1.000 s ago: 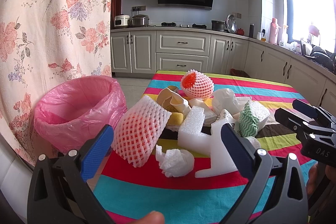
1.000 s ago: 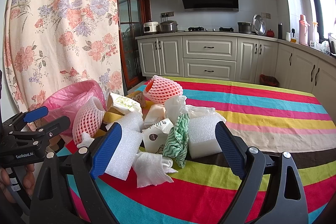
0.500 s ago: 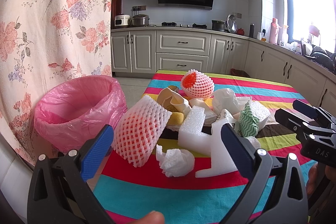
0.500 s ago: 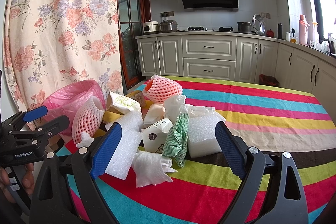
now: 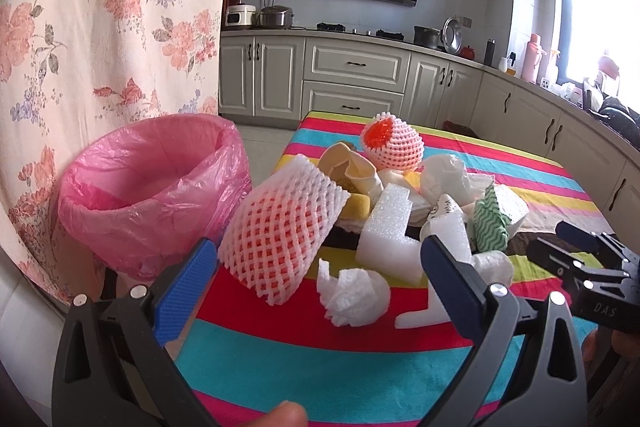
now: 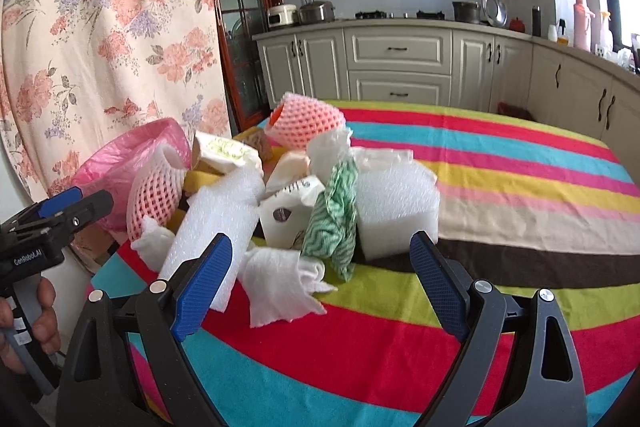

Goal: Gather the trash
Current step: 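Grasp the white foam fruit net with the left gripper while the right grasps a white tissue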

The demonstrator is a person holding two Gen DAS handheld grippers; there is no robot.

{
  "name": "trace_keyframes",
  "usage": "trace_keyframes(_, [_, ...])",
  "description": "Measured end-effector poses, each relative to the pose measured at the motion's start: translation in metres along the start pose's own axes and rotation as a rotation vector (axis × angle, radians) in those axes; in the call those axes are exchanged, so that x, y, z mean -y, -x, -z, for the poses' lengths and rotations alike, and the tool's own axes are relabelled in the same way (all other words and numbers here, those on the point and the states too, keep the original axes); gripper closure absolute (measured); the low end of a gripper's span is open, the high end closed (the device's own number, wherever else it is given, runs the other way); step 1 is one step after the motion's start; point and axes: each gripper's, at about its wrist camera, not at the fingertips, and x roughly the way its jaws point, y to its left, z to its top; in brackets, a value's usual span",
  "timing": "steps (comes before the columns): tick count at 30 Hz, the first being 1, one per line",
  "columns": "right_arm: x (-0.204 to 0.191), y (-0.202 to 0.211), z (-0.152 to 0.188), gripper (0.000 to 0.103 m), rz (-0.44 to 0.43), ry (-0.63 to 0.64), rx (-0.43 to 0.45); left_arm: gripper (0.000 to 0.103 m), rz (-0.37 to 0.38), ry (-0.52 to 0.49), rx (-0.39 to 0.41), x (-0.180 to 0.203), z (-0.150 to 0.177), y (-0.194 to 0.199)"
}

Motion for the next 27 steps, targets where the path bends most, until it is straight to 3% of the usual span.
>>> trace_keyframes(8, [-0.008,-0.023,0.006,0.018,-0.012,0.015,-0.086,0.005,0.027,0.019,-0.025,-0.007,0.004,-0.008])
trace_keyframes(14, [-0.015,-0.043,0.011,0.032,-0.030,0.022,-0.166,0.005,0.056,0.036,-0.042,-0.015,0.005,-0.013])
trace_keyframes(17, [-0.020,-0.052,0.013,0.034,-0.036,0.038,-0.192,0.005,0.063,0.040,-0.048,-0.019,0.006,-0.016])
trace_keyframes(23, [-0.027,-0.063,0.016,0.066,-0.071,0.058,-0.231,0.005,0.069,0.057,-0.065,-0.024,0.008,-0.022])
trace_keyframes(27, [-0.029,-0.058,0.014,0.073,-0.087,0.063,-0.217,0.008,0.070,0.056,-0.068,-0.023,0.008,-0.023])
